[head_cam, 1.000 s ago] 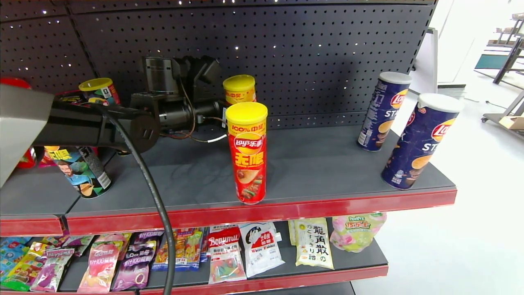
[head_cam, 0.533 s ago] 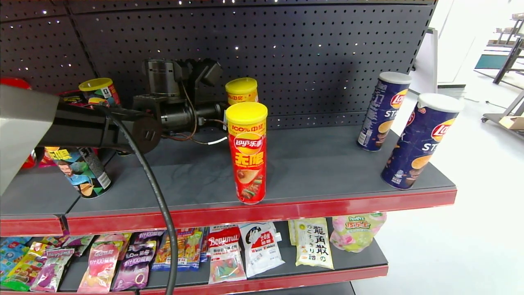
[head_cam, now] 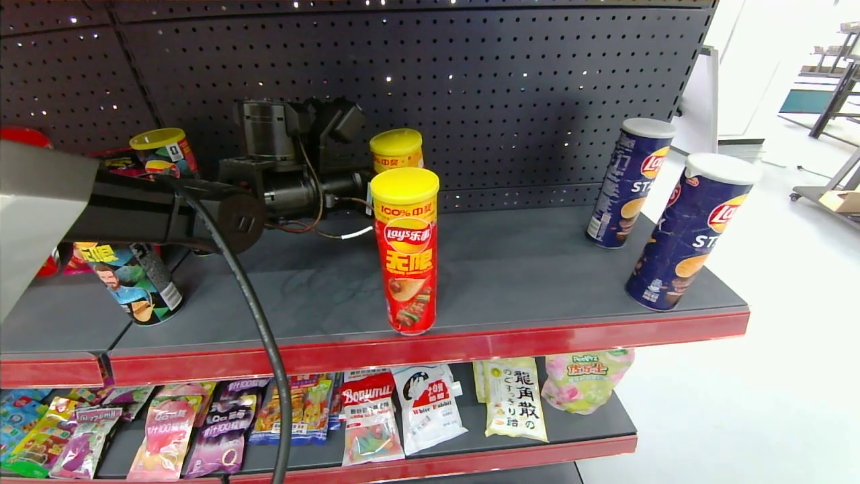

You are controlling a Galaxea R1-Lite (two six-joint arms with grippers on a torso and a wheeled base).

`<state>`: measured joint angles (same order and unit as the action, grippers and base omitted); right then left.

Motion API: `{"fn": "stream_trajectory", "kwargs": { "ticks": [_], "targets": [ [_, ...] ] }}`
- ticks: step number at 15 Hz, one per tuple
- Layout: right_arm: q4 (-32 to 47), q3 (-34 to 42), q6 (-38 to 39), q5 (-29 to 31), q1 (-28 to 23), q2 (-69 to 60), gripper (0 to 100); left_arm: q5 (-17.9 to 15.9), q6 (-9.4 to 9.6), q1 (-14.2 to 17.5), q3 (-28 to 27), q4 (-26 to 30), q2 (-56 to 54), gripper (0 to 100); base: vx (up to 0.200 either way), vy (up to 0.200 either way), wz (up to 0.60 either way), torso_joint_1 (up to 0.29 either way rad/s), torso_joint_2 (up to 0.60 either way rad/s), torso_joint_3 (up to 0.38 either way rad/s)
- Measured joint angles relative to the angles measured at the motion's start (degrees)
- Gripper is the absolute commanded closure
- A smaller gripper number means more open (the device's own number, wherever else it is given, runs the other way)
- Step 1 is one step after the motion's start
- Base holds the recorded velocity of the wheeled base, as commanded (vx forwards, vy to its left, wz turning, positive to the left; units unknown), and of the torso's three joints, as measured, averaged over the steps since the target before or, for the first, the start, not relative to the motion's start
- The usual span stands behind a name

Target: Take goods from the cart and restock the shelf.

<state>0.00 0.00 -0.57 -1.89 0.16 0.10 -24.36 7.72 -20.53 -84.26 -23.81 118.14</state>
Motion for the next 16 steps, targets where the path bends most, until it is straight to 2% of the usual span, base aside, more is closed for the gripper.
{"fn": "stream_trajectory", "kwargs": {
  "ticks": [6,11,16],
  "targets": [
    [0.0,0.0,0.0,0.0,0.0,0.0,0,0.1,-0.22,0.3,1.5,2.7,-1.1,0,0.000,0.000,0.00,0.000,0.00,0.000],
    [0.0,0.0,0.0,0.0,0.0,0.0,0,0.2,0.33,1.8,6.8,2.5,-4.6,0,0.000,0.000,0.00,0.000,0.00,0.000],
    [0.0,0.0,0.0,0.0,0.0,0.0,0,0.7,4.46,6.4,19.7,2.5,-11.8,0,0.000,0.000,0.00,0.000,0.00,0.000]
  ]
}}
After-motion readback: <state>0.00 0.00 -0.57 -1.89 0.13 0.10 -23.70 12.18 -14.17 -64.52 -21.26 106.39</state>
